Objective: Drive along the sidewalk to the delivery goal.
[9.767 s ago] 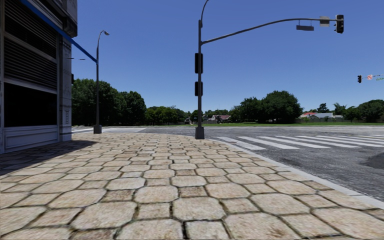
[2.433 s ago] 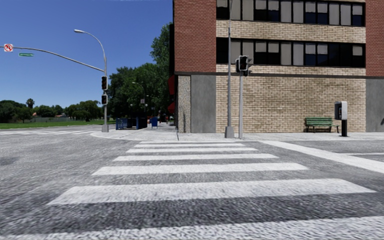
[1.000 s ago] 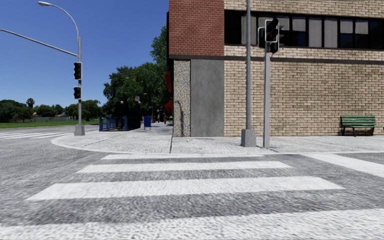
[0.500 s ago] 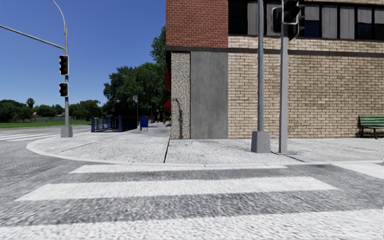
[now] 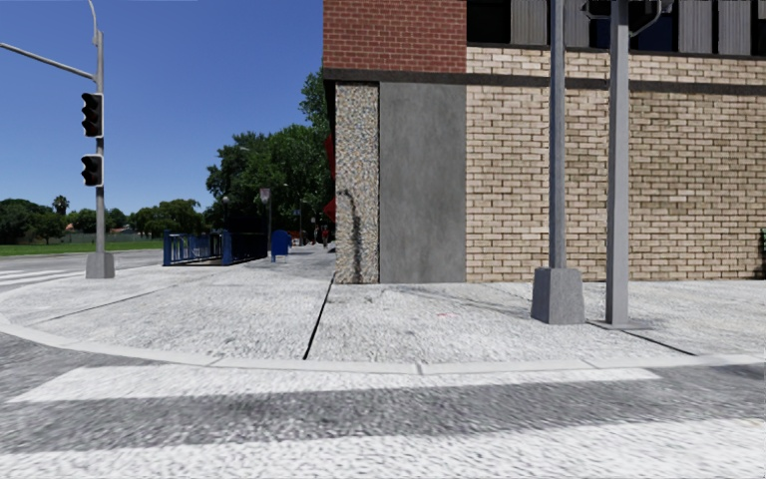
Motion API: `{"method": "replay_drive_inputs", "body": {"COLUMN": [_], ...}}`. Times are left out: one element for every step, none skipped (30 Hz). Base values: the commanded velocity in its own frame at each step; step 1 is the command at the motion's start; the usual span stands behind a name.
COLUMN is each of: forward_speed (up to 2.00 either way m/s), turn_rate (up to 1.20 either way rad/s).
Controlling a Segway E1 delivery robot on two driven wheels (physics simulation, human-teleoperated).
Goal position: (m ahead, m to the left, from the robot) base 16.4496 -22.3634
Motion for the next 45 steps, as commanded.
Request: {"method": "replay_drive_inputs", "body": {"forward_speed": [2.00, 2.00, 2.00, 2.00, 2.00, 2.00, 2.00, 2.00, 2.00, 2.00, 2.00, 2.00, 2.00, 2.00, 2.00, 2.00, 2.00, 2.00, 2.00, 1.91, 1.80, 1.67, 1.67, 1.62, 1.58, 1.53, 1.51, 1.51, 1.50, 1.50, 1.50, 1.50, 1.50, 1.50, 1.50, 1.50, 1.50, 1.50, 1.50, 1.50, 1.50, 1.51, 1.51, 1.51, 1.51], "turn_rate": [0.00, 0.00, 0.00, 0.00, 0.00, 0.00, 0.00, 0.00, 0.00, 0.00, 0.00, 0.00, 0.00, 0.00, 0.00, 0.00, 0.00, 0.00, 0.00, 0.00, 0.00, 0.00, 0.00, 0.00, 0.00, 0.00, 0.00, 0.00, -0.04, -0.13, -0.20, -0.20, -0.26, -0.29, -0.29, -0.29, -0.30, -0.31, -0.32, -0.32, -0.38, -0.41, -0.44, -0.44, -0.45]}}
